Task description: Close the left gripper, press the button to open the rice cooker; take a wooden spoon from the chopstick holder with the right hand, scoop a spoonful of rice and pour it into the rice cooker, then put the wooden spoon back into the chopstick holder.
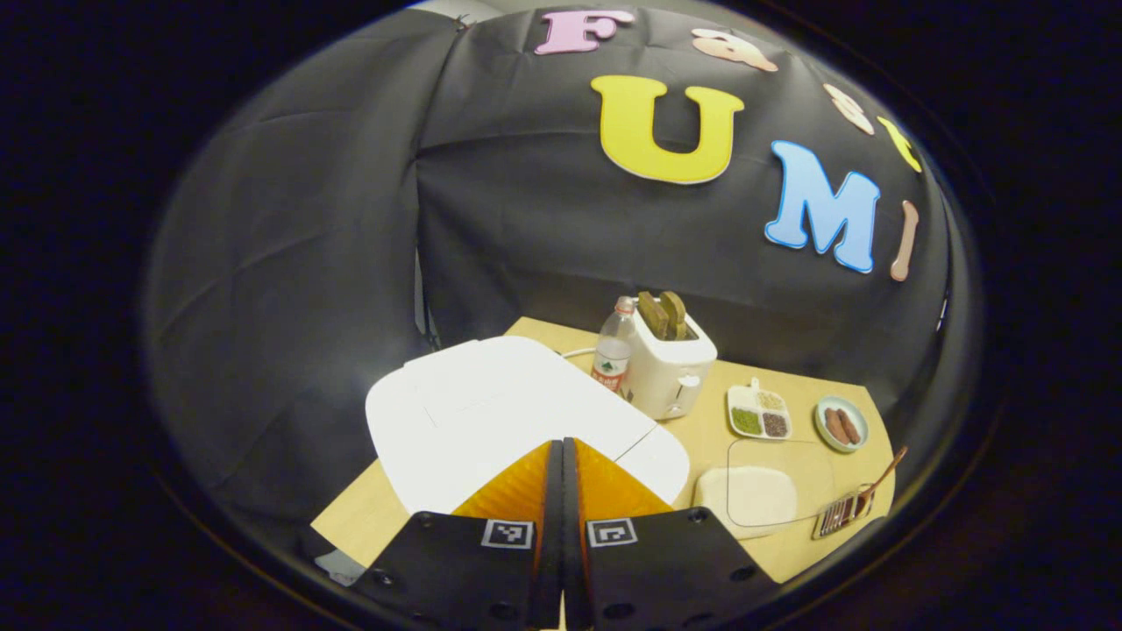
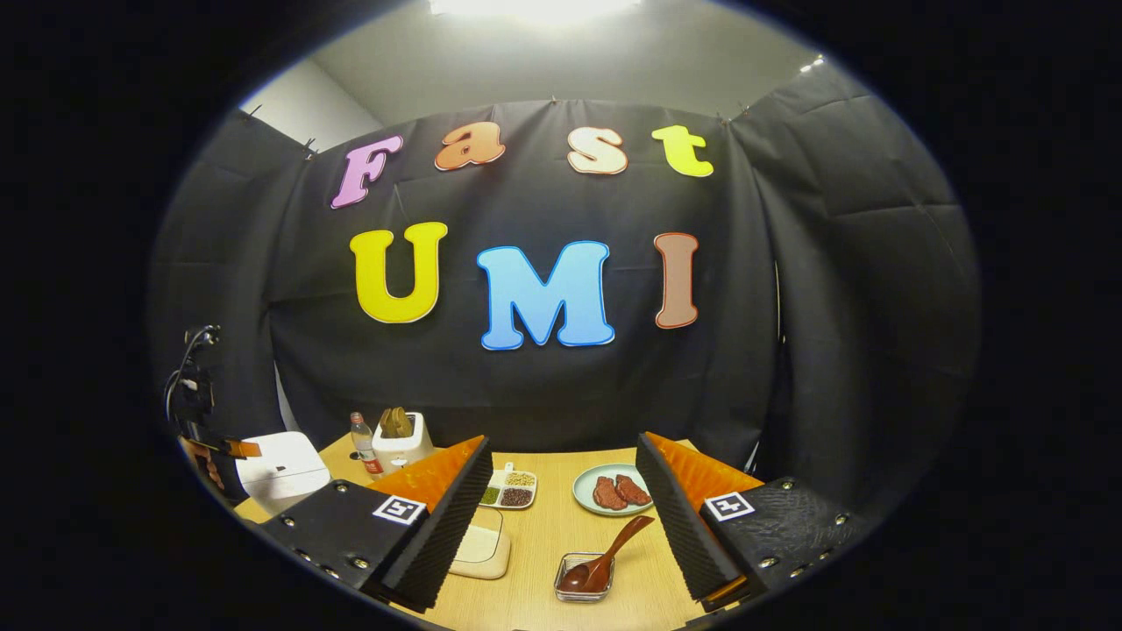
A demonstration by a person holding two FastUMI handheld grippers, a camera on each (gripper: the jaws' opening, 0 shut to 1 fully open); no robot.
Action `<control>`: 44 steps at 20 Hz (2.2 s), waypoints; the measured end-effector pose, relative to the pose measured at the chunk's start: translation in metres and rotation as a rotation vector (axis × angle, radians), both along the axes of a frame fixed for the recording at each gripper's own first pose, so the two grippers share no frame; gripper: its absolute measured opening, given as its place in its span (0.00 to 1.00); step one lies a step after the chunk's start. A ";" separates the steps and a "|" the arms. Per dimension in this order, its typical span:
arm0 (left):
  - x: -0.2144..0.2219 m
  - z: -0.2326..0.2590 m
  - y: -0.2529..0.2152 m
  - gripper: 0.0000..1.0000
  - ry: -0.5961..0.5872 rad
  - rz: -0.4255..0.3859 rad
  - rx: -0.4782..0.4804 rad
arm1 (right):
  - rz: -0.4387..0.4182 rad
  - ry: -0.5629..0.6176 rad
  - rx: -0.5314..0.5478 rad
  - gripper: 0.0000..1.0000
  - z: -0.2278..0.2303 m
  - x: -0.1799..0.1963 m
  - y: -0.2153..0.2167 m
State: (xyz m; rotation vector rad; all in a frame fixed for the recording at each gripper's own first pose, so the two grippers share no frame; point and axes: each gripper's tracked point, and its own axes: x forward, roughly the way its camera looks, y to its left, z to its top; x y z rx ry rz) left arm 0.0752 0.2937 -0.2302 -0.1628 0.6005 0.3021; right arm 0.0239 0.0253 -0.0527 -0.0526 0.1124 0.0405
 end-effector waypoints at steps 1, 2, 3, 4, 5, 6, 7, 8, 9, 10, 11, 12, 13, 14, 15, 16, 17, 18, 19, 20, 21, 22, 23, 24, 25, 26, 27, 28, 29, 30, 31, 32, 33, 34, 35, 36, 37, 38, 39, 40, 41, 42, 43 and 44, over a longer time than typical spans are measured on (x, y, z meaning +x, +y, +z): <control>0.005 -0.007 0.003 0.08 0.013 0.007 -0.007 | -0.003 0.005 -0.004 1.00 -0.002 0.000 -0.001; 0.007 -0.010 0.006 0.08 0.017 0.012 -0.018 | -0.008 0.009 -0.007 1.00 -0.003 0.001 -0.003; 0.011 -0.015 0.005 0.08 0.022 0.015 -0.035 | -0.010 0.012 -0.008 1.00 -0.003 0.002 -0.003; 0.013 -0.019 0.006 0.08 0.031 0.019 -0.047 | -0.011 0.013 -0.009 1.00 -0.003 0.004 -0.003; 0.015 -0.025 0.007 0.08 0.045 0.021 -0.055 | -0.011 0.017 -0.010 1.00 -0.005 0.005 -0.004; 0.015 -0.035 0.010 0.08 0.068 0.029 -0.052 | -0.011 0.021 -0.011 1.00 -0.005 0.006 -0.003; 0.013 -0.042 0.011 0.09 0.093 0.029 -0.060 | -0.011 0.024 -0.011 1.00 -0.007 0.007 -0.003; 0.015 -0.039 0.012 0.09 0.080 0.031 -0.052 | -0.012 0.028 -0.013 1.00 -0.007 0.009 -0.003; 0.016 -0.039 0.012 0.09 0.083 0.033 -0.049 | -0.012 0.029 -0.014 1.00 -0.008 0.008 -0.004; 0.015 -0.033 0.011 0.09 0.074 0.034 -0.038 | -0.013 0.028 -0.012 1.00 -0.007 0.009 -0.004; 0.019 -0.022 0.013 0.09 0.047 0.032 -0.006 | -0.012 0.028 -0.009 1.00 -0.008 0.010 -0.004; 0.022 -0.009 0.017 0.09 0.017 0.031 0.040 | -0.010 0.028 -0.008 1.00 -0.007 0.011 -0.003; 0.025 0.006 0.021 0.09 -0.010 0.035 0.082 | -0.008 0.028 -0.007 1.00 -0.008 0.011 -0.003; 0.026 0.021 0.023 0.09 -0.035 0.043 0.109 | -0.004 0.029 -0.004 1.00 -0.008 0.011 -0.002; 0.028 0.037 0.026 0.08 -0.062 0.053 0.124 | 0.001 0.029 -0.002 1.00 -0.009 0.011 -0.001; 0.029 0.053 0.031 0.09 -0.091 0.062 0.140 | 0.006 0.029 -0.002 1.00 -0.008 0.010 0.000; 0.030 0.070 0.036 0.09 -0.124 0.075 0.162 | 0.009 0.026 -0.003 1.00 -0.007 0.009 0.002; 0.031 0.088 0.043 0.09 -0.157 0.089 0.191 | 0.012 0.024 -0.003 1.00 -0.006 0.008 0.002; 0.029 0.107 0.051 0.09 -0.180 0.108 0.234 | 0.013 0.020 -0.005 1.00 -0.006 0.006 0.001; 0.026 0.122 0.057 0.09 -0.210 0.122 0.260 | 0.014 0.013 -0.007 1.00 -0.004 0.005 0.002; 0.023 0.138 0.056 0.09 -0.240 0.130 0.261 | 0.013 0.007 -0.011 1.00 -0.003 0.003 0.001; 0.019 0.152 0.052 0.09 -0.268 0.136 0.253 | 0.010 0.004 -0.014 1.00 -0.003 0.002 0.001; 0.016 0.163 0.044 0.09 -0.300 0.132 0.239 | 0.007 0.003 -0.016 1.00 -0.004 0.001 0.001; 0.012 0.172 0.034 0.09 -0.340 0.118 0.228 | 0.002 0.003 -0.018 1.00 -0.004 0.000 0.001; 0.009 0.180 0.021 0.10 -0.376 0.095 0.219 | -0.005 0.004 -0.019 1.00 -0.004 -0.001 0.001; 0.002 0.185 0.009 0.17 -0.408 0.071 0.218 | -0.009 0.005 -0.019 1.00 -0.005 -0.001 0.002; -0.005 0.187 -0.002 0.36 -0.432 0.046 0.224 | -0.014 0.006 -0.018 0.97 -0.006 -0.002 0.003; -0.012 0.191 -0.013 0.55 -0.457 0.026 0.229 | -0.018 0.005 -0.018 1.00 -0.006 -0.003 0.006; -0.016 0.195 -0.023 0.74 -0.483 0.002 0.226 | -0.022 0.003 -0.020 1.00 -0.006 -0.003 0.009; -0.021 0.196 -0.035 0.94 -0.499 -0.021 0.216 | -0.024 0.001 -0.025 1.00 -0.007 -0.004 0.012; -0.024 0.193 -0.046 0.94 -0.497 -0.048 0.205 | -0.024 -0.003 -0.031 1.00 -0.007 -0.006 0.015; -0.028 0.188 -0.057 0.94 -0.497 -0.077 0.191 | -0.025 -0.005 -0.032 0.97 -0.007 -0.007 0.019; -0.032 0.188 -0.069 0.94 -0.498 -0.108 0.184 | -0.025 -0.005 -0.031 1.00 -0.010 -0.008 0.023; -0.035 0.189 -0.078 0.93 -0.504 -0.143 0.181 | -0.023 -0.007 -0.032 1.00 -0.011 -0.010 0.027; -0.038 0.188 -0.085 0.93 -0.507 -0.163 0.183 | -0.020 -0.011 -0.035 0.97 -0.012 -0.012 0.031; -0.039 0.189 -0.093 0.94 -0.514 -0.186 0.182 | -0.022 -0.015 -0.044 1.00 -0.012 -0.013 0.032; -0.042 0.190 -0.102 0.94 -0.527 -0.209 0.174 | -0.027 -0.015 -0.057 1.00 -0.015 -0.015 0.031; -0.043 0.189 -0.113 0.92 -0.530 -0.230 0.166 | -0.028 -0.013 -0.069 1.00 -0.016 -0.015 0.029; -0.043 0.188 -0.121 0.94 -0.533 -0.249 0.157 | -0.029 -0.014 -0.076 1.00 -0.017 -0.014 0.027; -0.044 0.185 -0.132 0.92 -0.534 -0.273 0.148 | -0.029 -0.012 -0.078 1.00 -0.018 -0.013 0.023; -0.043 0.184 -0.139 0.96 -0.534 -0.289 0.146 | -0.027 -0.008 -0.074 1.00 -0.022 -0.010 0.019; -0.041 0.183 -0.147 0.99 -0.534 -0.302 0.142 | -0.025 0.001 -0.067 0.99 -0.025 -0.007 0.013; -0.040 0.182 -0.155 0.98 -0.530 -0.312 0.141 | -0.022 0.012 -0.064 0.99 -0.030 -0.003 0.007; -0.037 0.180 -0.161 0.98 -0.522 -0.317 0.142 | -0.030 0.030 -0.064 0.99 -0.036 0.002 -0.002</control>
